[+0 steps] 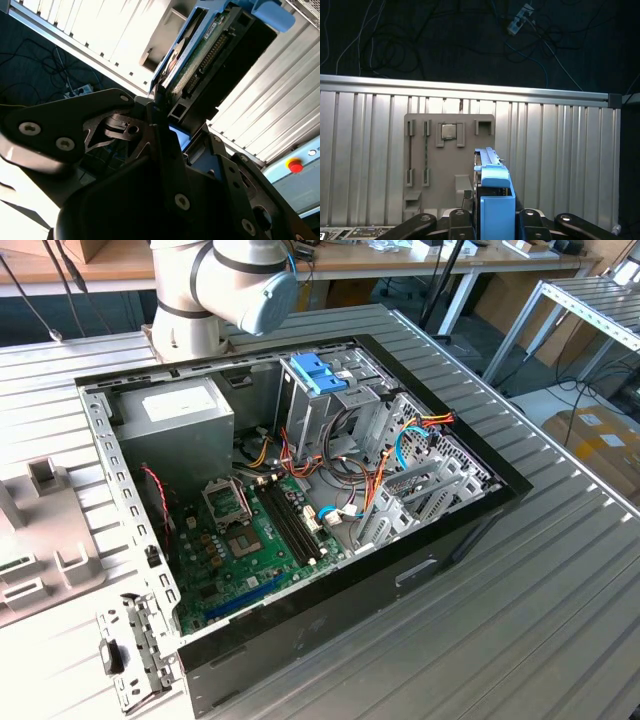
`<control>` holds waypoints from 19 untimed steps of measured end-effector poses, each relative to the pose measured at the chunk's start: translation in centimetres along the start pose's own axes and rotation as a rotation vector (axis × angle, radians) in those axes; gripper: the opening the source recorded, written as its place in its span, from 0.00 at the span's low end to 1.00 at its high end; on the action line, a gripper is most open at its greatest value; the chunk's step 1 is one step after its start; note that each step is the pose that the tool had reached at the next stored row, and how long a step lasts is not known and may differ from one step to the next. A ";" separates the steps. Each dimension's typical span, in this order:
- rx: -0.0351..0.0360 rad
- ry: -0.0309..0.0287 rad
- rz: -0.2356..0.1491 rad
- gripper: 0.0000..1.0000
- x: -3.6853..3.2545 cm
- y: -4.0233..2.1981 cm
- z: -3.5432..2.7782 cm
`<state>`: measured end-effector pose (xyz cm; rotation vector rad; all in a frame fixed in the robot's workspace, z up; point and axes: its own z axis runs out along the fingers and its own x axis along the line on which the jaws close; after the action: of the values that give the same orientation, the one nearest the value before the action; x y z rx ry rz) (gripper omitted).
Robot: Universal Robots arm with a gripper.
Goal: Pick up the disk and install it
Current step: 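Pick up the disk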
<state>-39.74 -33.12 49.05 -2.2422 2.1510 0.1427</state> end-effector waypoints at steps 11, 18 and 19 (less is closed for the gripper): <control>0.0000 0.0000 0.000 0.37 0.12 -0.22 -0.01; 0.0000 0.0000 0.000 0.37 0.21 -0.36 -0.02; 0.0000 0.0000 0.000 0.37 0.22 -0.37 -0.02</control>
<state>-39.36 -33.33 49.03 -2.2423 2.1510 0.1428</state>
